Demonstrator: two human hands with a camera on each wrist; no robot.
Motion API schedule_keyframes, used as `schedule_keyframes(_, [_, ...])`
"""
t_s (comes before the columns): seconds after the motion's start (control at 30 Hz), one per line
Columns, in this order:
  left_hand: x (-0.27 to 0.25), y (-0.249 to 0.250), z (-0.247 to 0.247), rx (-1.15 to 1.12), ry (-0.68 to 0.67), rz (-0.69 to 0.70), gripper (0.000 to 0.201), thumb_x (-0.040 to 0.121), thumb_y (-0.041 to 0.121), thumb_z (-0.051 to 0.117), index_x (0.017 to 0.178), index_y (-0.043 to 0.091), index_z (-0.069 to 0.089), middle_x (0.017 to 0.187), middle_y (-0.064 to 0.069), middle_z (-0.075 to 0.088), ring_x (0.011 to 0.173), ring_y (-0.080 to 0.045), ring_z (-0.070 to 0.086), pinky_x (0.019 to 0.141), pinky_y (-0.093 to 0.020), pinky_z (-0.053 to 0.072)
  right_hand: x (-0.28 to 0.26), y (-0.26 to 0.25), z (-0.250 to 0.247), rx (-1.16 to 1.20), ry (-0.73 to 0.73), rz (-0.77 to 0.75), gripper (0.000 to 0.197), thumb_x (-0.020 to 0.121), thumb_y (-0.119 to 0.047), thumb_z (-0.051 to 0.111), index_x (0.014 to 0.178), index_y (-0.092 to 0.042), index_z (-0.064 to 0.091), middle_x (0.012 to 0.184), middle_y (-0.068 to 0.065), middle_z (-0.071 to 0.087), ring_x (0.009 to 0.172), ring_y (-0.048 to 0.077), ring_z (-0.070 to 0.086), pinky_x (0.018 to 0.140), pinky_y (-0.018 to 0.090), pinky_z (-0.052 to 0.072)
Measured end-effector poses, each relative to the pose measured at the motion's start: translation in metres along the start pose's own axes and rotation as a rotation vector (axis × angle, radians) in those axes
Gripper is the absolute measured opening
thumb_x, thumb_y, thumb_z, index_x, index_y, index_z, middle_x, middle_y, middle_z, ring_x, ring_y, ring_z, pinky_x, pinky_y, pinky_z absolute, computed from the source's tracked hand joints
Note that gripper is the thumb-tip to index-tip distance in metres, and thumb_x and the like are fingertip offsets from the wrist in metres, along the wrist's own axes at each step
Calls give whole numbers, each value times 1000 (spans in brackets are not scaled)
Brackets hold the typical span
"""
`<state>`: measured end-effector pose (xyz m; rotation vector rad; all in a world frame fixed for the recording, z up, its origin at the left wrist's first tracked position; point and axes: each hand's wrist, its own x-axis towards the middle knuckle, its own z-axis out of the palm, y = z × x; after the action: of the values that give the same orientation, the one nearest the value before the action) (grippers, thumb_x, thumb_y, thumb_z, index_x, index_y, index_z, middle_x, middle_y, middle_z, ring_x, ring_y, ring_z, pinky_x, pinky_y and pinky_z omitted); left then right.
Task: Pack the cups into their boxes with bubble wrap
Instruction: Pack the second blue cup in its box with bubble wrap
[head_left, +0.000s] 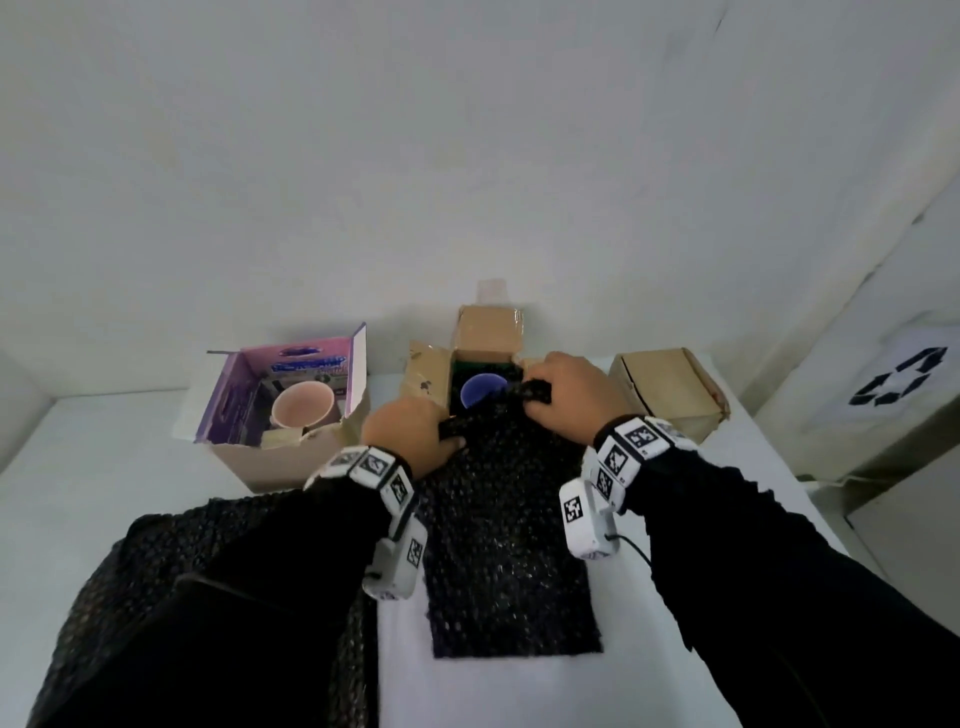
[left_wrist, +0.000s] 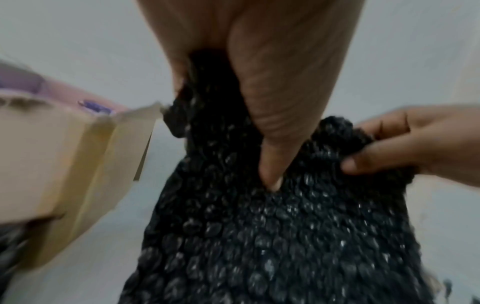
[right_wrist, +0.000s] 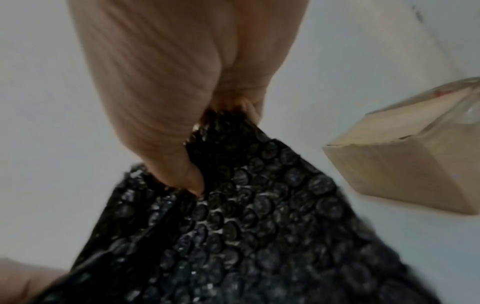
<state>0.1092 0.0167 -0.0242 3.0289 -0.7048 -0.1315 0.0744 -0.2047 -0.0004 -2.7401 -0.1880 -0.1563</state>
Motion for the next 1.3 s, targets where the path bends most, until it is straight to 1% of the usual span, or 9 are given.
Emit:
schedule_keyframes(0.17, [23, -15, -60, -283, 75, -75, 20, 93, 27, 51, 109, 21, 60, 94, -11, 69, 84, -29, 65, 73, -34, 50, 31, -14, -37, 117, 189, 96, 20, 88, -17, 56, 106, -20, 61, 98, 9, 66, 90, 29, 60, 72, 34, 45])
schedule_keyframes(0.3, [30, -13, -85, -700, 320, -75, 46, 82, 2, 44, 114, 34, 55, 70, -1, 69, 59, -14, 67, 69, -31, 55, 46, -28, -56, 259, 383, 43, 18, 89, -7, 51, 104, -17, 54, 101, 6, 59, 87, 24, 57, 75, 36, 47])
schedule_keyframes(0.43, [37, -7, -95, -725, 604, 109, 47, 85, 1, 52, 127, 22, 55, 117, -3, 65, 103, -17, 59, 95, -23, 42, 53, -34, -68, 333, 602, -91, 27, 83, 1, 53, 105, -13, 53, 109, 3, 53, 86, 16, 55, 75, 26, 46])
schedule_keyframes(0.57, [44, -6, -77, -658, 691, 204, 45, 91, 26, 57, 135, 19, 48, 129, -1, 53, 115, -15, 52, 97, -25, 42, 48, -25, -56, 304, 682, -192, 32, 77, 1, 58, 106, -12, 53, 119, 1, 49, 97, 9, 53, 77, 16, 46])
schedule_keyframes(0.73, [46, -9, -18, -538, 401, 133, 54, 91, 50, 34, 130, 19, 55, 130, -7, 51, 118, -25, 51, 99, -40, 44, 32, 5, 2, 82, 431, -142, 23, 76, -17, 57, 99, -16, 58, 110, -1, 52, 99, 18, 46, 79, 35, 48])
schedule_keyframes(0.9, [43, -8, 29, -101, 282, 66, 25, 86, 38, 55, 106, 30, 68, 110, -6, 52, 100, -29, 51, 76, -36, 46, 19, 30, 53, -154, 183, -9, 29, 79, -35, 44, 91, -25, 68, 105, -3, 50, 100, 22, 43, 78, 36, 39])
schedule_keyframes(1.07, [48, 0, 33, -146, 157, 89, 30, 92, 14, 49, 119, 23, 59, 111, -2, 62, 108, -23, 51, 86, -30, 40, 25, 29, 66, -195, -84, -47, 37, 86, -24, 29, 112, -26, 55, 109, -6, 59, 105, 20, 50, 89, 37, 27])
schedule_keyframes(1.23, [58, 4, 39, 77, -2, 116, 19, 89, 31, 44, 107, 27, 52, 100, 1, 64, 104, -24, 54, 95, -39, 36, 35, 25, 69, -271, -167, -63, 21, 84, -24, 31, 100, -22, 44, 84, -2, 65, 83, 25, 56, 96, 44, 25])
schedule_keyframes(1.3, [61, 4, 37, 102, 22, 151, 31, 88, 39, 31, 94, 26, 58, 89, 3, 66, 97, -22, 55, 92, -40, 32, 38, 24, 69, -293, -225, -67, 27, 80, -35, 33, 100, -20, 41, 74, -1, 61, 74, 27, 53, 99, 46, 23])
